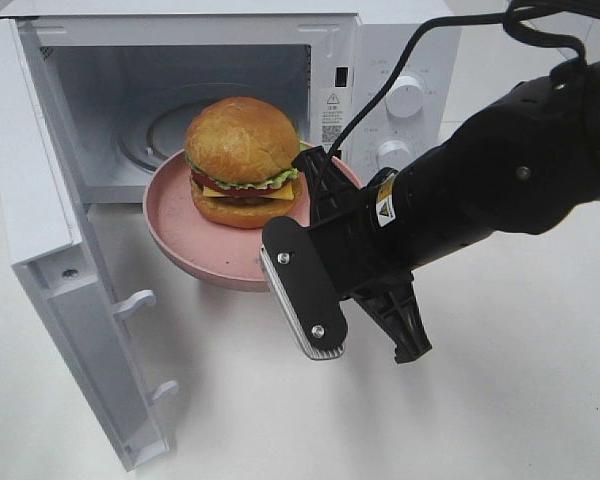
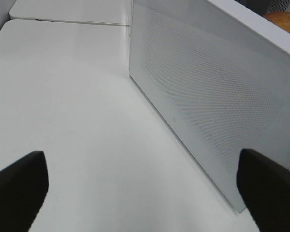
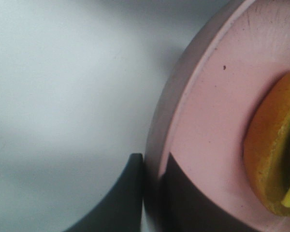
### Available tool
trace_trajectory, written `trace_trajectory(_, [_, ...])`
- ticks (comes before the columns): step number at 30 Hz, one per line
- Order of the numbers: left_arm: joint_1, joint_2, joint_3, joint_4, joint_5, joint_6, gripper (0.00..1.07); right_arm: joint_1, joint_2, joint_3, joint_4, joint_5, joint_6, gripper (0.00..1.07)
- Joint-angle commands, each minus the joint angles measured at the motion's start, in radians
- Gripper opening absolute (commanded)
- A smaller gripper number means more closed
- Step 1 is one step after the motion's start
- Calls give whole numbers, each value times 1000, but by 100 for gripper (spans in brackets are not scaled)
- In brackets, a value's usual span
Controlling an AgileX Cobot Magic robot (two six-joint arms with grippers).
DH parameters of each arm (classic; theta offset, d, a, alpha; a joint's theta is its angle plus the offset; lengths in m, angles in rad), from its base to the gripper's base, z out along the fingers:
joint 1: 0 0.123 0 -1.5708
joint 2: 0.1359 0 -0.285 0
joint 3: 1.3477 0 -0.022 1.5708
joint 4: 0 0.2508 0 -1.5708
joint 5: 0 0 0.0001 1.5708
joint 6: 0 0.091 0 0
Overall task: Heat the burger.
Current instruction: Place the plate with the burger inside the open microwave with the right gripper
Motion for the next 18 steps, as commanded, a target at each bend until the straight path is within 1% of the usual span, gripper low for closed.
trace_trajectory(1, [1,-8,1,-5,2,-6,98,1,14,-46,-12,-59,7,0])
trace_trajectory(9, [1,-8,1,-5,2,-6,98,1,56,-101,-27,-57,19,0])
trace_trajectory(14, [1,-8,1,-5,2,-6,98,1,104,-168,-34,-35,25,0])
trace_trajectory(17, [1,-8,1,-5,2,-6,98,1,111,-179,-34,-35,25,0])
trace_trajectory(18, [1,-8,1,-3,2,-6,98,1,125,-200,-34,-23,25,0])
